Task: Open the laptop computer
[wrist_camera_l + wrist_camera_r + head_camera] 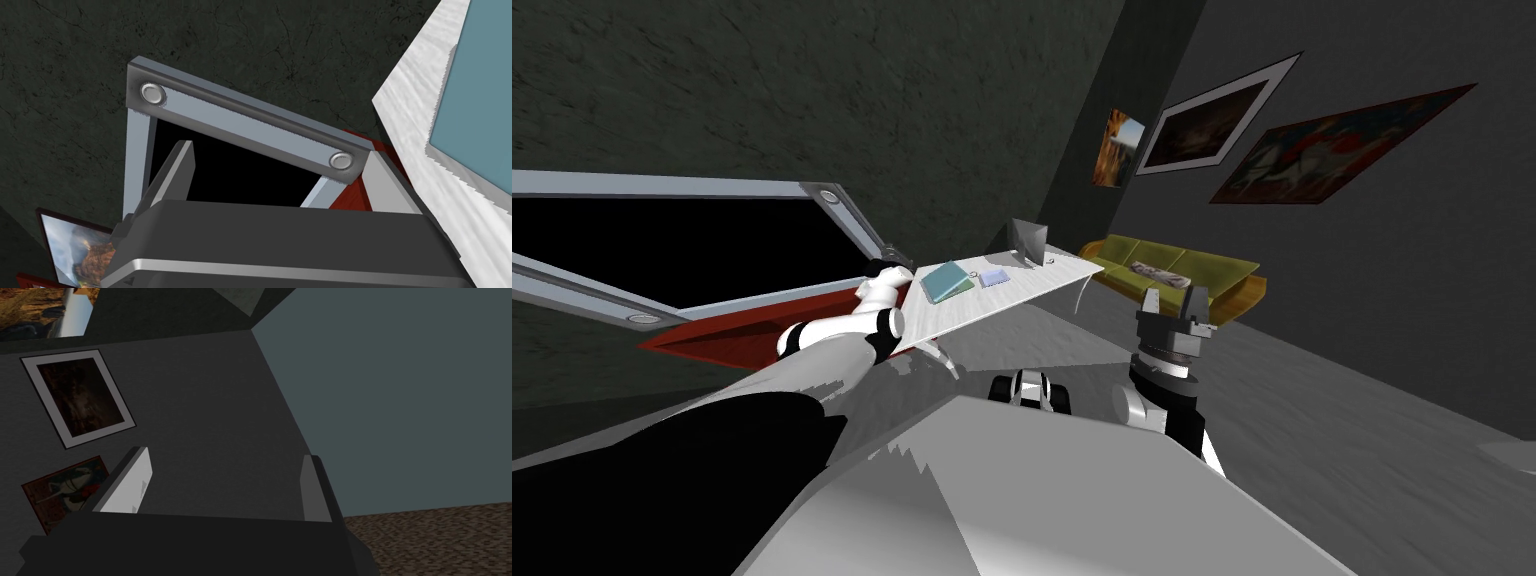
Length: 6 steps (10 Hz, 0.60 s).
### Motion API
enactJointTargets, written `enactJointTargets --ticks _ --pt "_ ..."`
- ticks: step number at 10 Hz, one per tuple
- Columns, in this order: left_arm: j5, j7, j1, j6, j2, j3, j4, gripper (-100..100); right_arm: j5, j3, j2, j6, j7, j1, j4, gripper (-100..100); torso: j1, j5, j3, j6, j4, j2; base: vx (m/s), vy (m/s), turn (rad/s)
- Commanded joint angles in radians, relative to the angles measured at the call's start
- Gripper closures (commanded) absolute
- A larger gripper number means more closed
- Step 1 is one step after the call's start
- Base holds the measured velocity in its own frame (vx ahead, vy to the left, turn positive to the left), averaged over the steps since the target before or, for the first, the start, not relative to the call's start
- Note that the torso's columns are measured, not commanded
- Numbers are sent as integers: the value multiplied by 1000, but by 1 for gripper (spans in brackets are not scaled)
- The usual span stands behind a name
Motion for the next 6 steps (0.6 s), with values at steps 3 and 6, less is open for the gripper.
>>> enactJointTargets --ticks 3,6 --pt "65 46 47 12 44 -83 -49 -100 0 0 0 0 0 0 0 0 -1 0 0 1 0 -1 45 -32 24" --pt "129 93 91 23 90 -157 -93 -100 0 0 0 0 0 0 0 0 -3 -1 0 -2 0 -1 39 -33 70"
